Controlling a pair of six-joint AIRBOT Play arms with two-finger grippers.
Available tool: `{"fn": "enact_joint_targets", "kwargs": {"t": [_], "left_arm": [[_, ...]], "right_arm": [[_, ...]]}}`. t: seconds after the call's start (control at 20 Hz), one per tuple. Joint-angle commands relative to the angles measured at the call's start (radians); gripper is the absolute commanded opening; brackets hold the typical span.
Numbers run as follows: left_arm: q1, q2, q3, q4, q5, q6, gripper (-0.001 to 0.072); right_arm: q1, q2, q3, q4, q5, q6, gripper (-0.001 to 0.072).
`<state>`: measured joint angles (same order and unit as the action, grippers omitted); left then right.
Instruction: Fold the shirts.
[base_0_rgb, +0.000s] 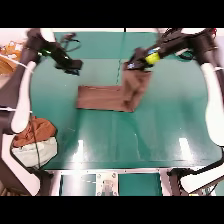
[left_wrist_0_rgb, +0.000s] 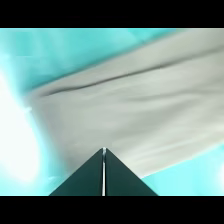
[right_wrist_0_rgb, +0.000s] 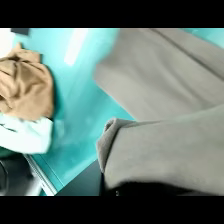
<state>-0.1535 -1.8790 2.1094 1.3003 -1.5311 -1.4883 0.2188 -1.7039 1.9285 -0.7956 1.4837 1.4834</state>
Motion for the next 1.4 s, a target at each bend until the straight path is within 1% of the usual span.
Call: {"fn": "enact_joint_targets", "kwargs": {"t": [0.0,0.05,0.1,0.15,0.2,0.25,0.3,0.35,0.45,0.6,0.65,0.7,0.8,0.85,0.9,1.0,1.1,1.25,1.35], "left_arm": [[0.093,0.072,0.008,0.106,-0.041,0.018,0.0023],[0.106,0.079,0.008,0.106,-0.045,0.029,0.0023],[0.114,0.080,0.007,0.106,-0.061,0.032,0.0023],[0.119,0.080,0.000,0.106,-0.077,0.037,0.0023],[0.119,0.079,-0.011,0.106,-0.095,0.061,0.0023],[0.119,0.080,-0.032,0.106,-0.103,0.078,0.0023],[0.119,0.080,-0.055,0.106,-0.112,0.095,0.0023],[0.119,0.079,-0.074,0.107,-0.113,0.107,0.0023],[0.119,0.079,-0.089,0.107,-0.114,0.109,0.0023],[0.119,0.079,-0.089,0.107,-0.111,0.109,0.0023],[0.119,0.079,-0.089,0.107,-0.111,0.109,0.0023],[0.119,0.079,-0.089,0.107,-0.112,0.109,0.0023],[0.119,0.079,-0.089,0.107,-0.113,0.105,0.0023],[0.119,0.079,-0.089,0.107,-0.112,0.101,0.0023],[0.119,0.079,-0.089,0.107,-0.112,0.101,0.0023],[0.119,0.079,-0.089,0.106,-0.112,0.100,0.0023],[0.119,0.079,-0.089,0.106,-0.112,0.098,0.0023],[0.119,0.079,-0.089,0.106,-0.111,0.082,0.0023],[0.119,0.079,-0.089,0.106,-0.108,0.082,0.0023]], "right_arm": [[0.225,-0.119,0.000,0.000,-0.275,0.067,0.0018],[0.302,-0.176,0.000,0.003,-0.398,0.089,0.0018],[0.373,-0.232,0.000,0.023,-0.529,0.095,0.0077],[0.444,-0.290,0.000,0.063,-0.669,0.095,0.0310],[0.493,-0.330,0.000,0.088,-0.772,0.095,0.0493],[0.520,-0.350,0.000,0.088,-0.833,0.105,0.0496],[0.516,-0.350,0.000,0.088,-0.835,0.111,0.0496],[0.485,-0.335,0.002,0.087,-0.803,0.111,0.0493],[0.376,-0.290,0.002,0.079,-0.655,0.111,0.0489],[0.154,-0.228,0.002,0.037,-0.358,0.111,0.0488],[0.076,-0.211,0.000,0.005,-0.265,0.114,0.0461],[0.010,-0.202,0.000,-0.030,-0.187,0.114,0.0404],[-0.105,-0.193,-0.018,-0.086,-0.072,0.114,0.0412],[-0.149,-0.193,-0.043,-0.094,-0.043,0.112,0.0446],[-0.180,-0.193,-0.078,-0.095,-0.040,0.109,0.0536],[-0.210,-0.193,-0.175,-0.091,-0.072,0.082,0.0580],[-0.200,-0.194,-0.277,-0.074,-0.136,0.048,0.0593],[-0.148,-0.194,-0.427,0.077,-0.272,-0.047,0.0593],[-0.093,-0.195,-0.487,0.129,-0.351,-0.074,0.0593]]}}
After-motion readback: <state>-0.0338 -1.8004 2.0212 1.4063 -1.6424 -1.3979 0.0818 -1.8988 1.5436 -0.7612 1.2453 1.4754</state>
